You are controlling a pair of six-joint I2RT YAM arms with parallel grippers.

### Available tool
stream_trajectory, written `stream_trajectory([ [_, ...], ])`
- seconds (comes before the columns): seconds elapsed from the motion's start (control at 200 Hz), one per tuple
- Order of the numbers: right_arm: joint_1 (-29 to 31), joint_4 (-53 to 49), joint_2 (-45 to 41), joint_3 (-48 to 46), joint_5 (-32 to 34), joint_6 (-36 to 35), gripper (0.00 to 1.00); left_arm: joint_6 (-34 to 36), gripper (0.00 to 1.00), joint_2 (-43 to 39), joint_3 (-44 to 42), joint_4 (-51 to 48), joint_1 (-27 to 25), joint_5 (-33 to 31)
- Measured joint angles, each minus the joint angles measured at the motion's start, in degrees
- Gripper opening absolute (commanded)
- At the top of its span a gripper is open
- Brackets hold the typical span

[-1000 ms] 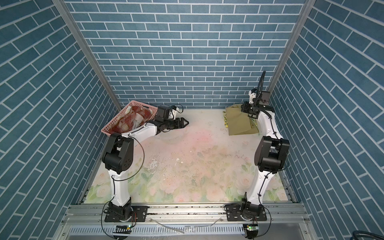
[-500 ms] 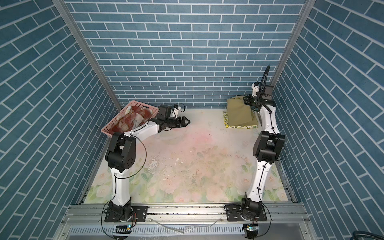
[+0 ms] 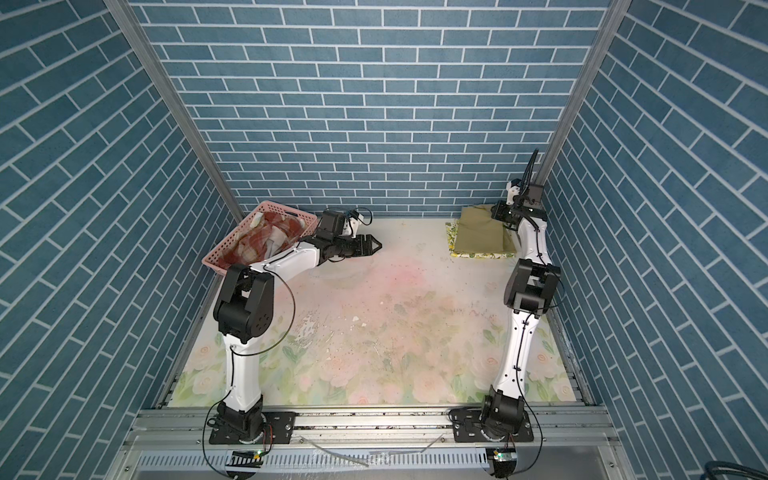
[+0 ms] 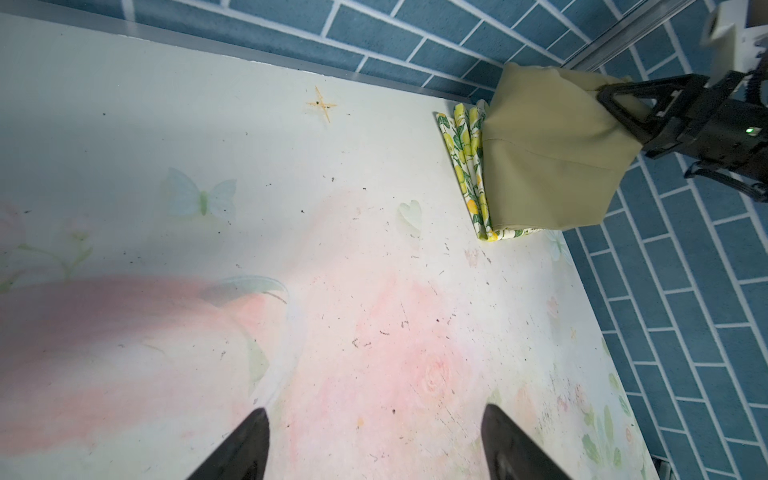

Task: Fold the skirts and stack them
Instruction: 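Release the olive skirt and withdraw the right gripper while the left reaches into the basket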

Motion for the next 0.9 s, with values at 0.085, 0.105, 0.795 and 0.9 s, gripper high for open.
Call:
stream_trajectory([
  [0.085, 0.0, 0.57, 3.04, 2.73, 2.05, -0.17, 0.75, 0.15, 0.81, 0.24, 0.55, -0.24, 0.0, -0.15],
  [0.105, 0.0, 0.7, 3.41, 3.1, 2.54, -0.24, 0.81, 0.26, 0.81, 0.35, 0.76, -0.24, 0.0, -0.17],
  [0.795, 7.15, 20.44, -37.62, -43.74, 19.87, -0.55, 0.94, 8.44, 0.98, -7.93, 5.77, -15.02, -1.49, -24.94],
  [0.9, 12.04, 21.86, -43.98, -53.59, 19.93, 0.7, 0.92, 9.53, 0.99, -9.2, 11.26, -20.5, -0.57, -35.45],
])
